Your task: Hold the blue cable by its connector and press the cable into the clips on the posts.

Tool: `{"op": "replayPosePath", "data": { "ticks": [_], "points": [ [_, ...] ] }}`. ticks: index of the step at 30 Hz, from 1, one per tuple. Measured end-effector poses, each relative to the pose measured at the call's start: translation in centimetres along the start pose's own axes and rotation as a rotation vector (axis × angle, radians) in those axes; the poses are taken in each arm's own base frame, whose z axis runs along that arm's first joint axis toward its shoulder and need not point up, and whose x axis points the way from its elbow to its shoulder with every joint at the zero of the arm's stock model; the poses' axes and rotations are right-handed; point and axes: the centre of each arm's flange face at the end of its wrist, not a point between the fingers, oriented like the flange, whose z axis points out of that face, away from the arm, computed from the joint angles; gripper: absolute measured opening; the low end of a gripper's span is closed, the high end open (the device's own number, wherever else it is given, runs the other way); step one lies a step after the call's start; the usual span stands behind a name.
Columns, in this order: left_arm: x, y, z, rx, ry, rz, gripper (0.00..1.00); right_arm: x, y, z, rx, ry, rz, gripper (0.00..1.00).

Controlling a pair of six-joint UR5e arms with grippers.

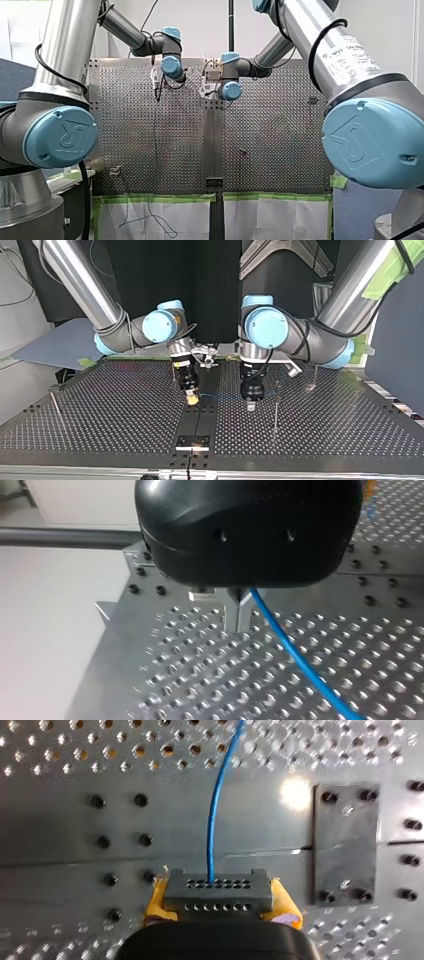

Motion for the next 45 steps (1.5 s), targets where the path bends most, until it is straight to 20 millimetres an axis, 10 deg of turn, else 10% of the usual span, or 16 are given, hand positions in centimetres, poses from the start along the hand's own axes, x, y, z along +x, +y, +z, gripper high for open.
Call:
{"op": "replayPosePath", "data": {
  "ticks": [45],
  "points": [
    [14.3,-6.6,-0.5,0.064,0.162,-0.036,0.0,-11.0,8.9,-7.0,-0.151,-0.254,-0.009,0.0]
  ]
}}
